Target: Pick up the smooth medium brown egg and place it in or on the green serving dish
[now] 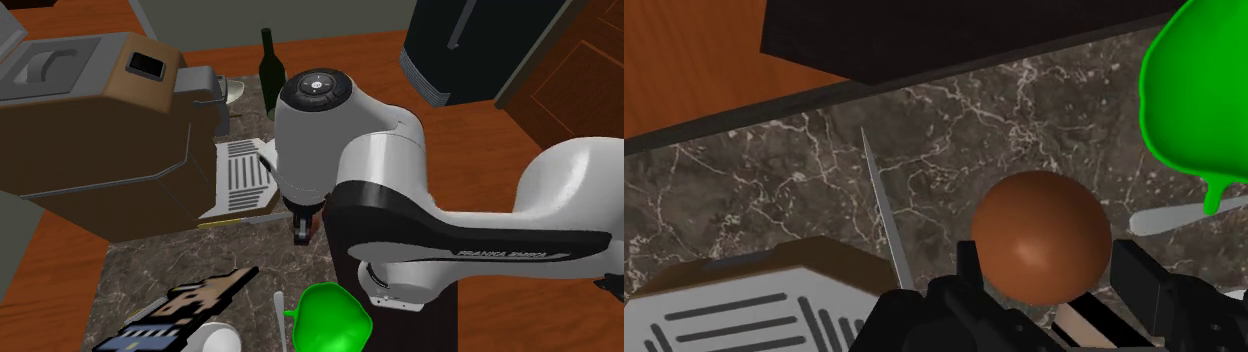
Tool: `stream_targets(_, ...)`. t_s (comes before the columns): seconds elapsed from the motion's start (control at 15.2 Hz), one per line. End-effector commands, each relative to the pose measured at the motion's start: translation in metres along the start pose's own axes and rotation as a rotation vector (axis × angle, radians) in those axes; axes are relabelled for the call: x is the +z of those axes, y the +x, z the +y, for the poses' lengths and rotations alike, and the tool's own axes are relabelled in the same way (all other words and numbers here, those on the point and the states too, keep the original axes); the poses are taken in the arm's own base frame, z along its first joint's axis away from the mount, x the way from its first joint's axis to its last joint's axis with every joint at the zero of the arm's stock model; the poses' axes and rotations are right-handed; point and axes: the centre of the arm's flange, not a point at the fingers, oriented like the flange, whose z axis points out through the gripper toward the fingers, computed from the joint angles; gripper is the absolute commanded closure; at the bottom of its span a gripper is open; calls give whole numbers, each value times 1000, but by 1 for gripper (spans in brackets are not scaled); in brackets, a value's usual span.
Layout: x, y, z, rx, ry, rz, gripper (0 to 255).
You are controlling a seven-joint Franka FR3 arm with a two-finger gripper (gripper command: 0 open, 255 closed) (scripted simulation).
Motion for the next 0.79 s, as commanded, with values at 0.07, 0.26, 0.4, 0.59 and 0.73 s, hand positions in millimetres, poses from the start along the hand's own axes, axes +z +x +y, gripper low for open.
stream_targets(0.07,-4,-11,-39,1,0,0,255)
stream_targets(0.26,-9,-22,-77,1,0,0,255)
stream_targets(0.4,-11,-29,-102,1,0,0,255)
stream_targets(0.59,-16,-40,-140,1,0,0,255)
stream_targets(0.73,-19,-49,-172,1,0,0,255)
